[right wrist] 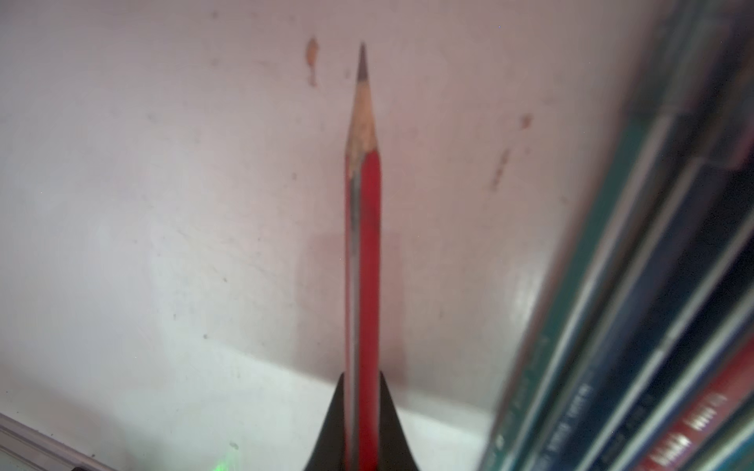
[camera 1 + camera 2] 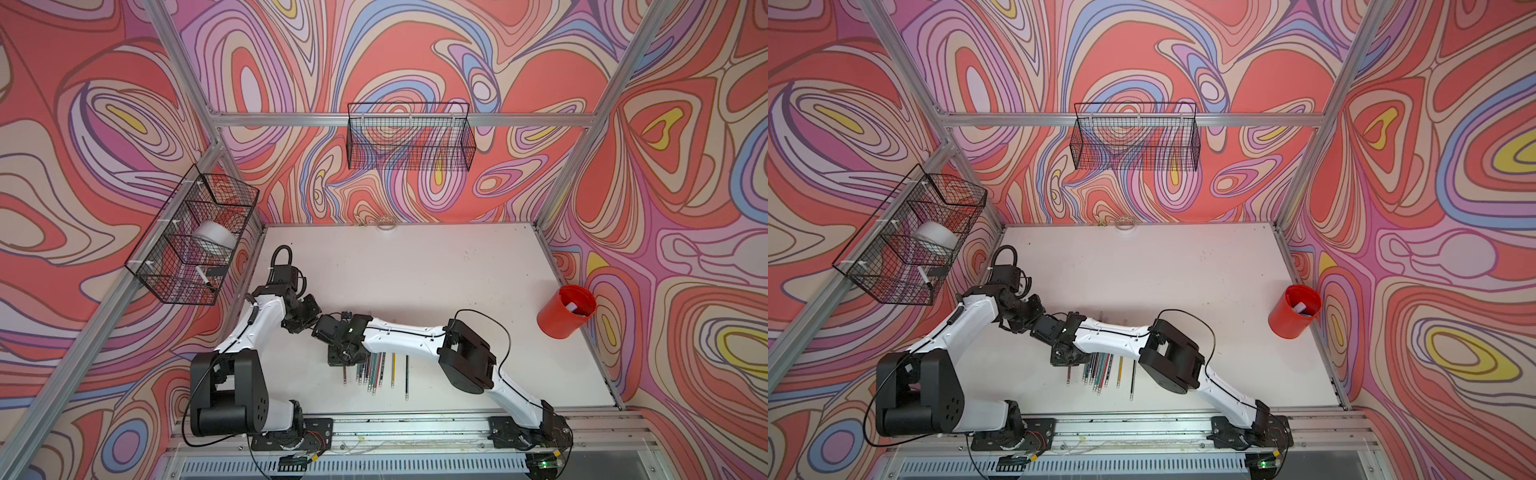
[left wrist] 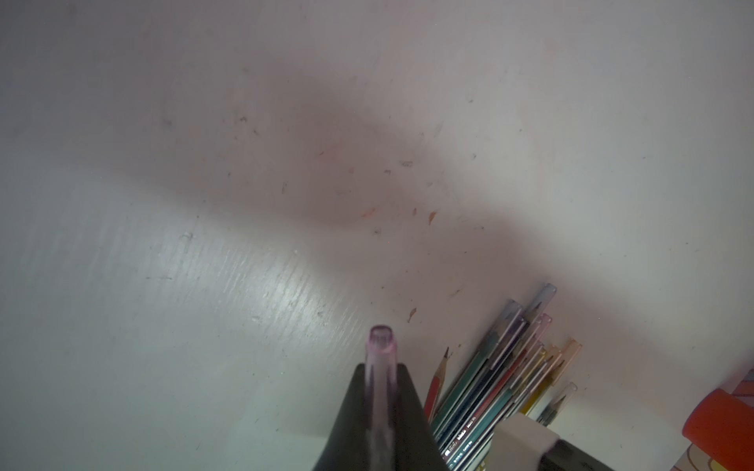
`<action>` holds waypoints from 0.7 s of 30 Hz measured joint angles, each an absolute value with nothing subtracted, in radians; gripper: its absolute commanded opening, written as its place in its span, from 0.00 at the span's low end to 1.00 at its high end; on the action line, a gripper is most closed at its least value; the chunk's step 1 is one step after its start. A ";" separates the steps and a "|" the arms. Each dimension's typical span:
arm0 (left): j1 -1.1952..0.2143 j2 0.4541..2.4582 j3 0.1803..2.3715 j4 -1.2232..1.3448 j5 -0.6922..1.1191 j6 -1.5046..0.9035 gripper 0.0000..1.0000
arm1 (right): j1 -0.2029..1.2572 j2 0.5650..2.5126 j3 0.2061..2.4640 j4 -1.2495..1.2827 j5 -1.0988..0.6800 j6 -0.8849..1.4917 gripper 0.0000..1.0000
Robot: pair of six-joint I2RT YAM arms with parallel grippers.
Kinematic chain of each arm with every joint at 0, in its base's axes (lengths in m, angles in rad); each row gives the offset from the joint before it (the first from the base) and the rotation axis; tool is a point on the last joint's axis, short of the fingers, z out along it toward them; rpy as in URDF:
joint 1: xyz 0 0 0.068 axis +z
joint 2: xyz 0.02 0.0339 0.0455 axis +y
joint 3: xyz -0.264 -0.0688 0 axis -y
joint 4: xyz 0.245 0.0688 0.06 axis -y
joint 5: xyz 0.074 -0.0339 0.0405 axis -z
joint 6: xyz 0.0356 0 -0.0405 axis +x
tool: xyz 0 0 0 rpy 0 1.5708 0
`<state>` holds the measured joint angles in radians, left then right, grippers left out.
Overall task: Remove the protective cover of the pencils
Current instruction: Place the pencil at the center of the board.
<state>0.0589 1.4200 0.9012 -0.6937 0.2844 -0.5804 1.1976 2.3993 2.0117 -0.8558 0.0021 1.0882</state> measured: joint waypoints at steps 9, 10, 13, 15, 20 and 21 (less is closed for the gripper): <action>0.059 1.487 0.874 -0.579 0.287 -0.589 0.00 | 1.205 2.444 2.082 -0.849 -0.053 1.069 0.09; 0.059 1.493 0.868 -0.570 0.287 -0.589 0.00 | 1.205 2.450 2.095 -0.856 -0.057 1.063 0.10; 0.059 1.518 0.860 -0.559 0.280 -0.588 0.00 | 1.205 2.478 2.150 -0.898 -0.061 1.042 0.14; 0.059 1.534 0.860 -0.556 0.269 -0.588 0.00 | 1.205 2.481 2.154 -0.905 -0.062 1.033 0.15; 0.051 1.565 0.855 -0.548 0.245 -0.587 0.00 | 1.202 2.459 2.106 -0.873 -0.084 1.033 0.14; 0.048 1.571 0.854 -0.548 0.242 -0.587 0.00 | 1.201 2.458 2.103 -0.870 -0.086 1.032 0.14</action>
<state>0.0479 1.5707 0.8536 -0.5476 0.2417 -0.5869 1.2011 2.4584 2.1033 -0.8703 -0.0860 1.0321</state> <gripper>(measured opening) 0.125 0.143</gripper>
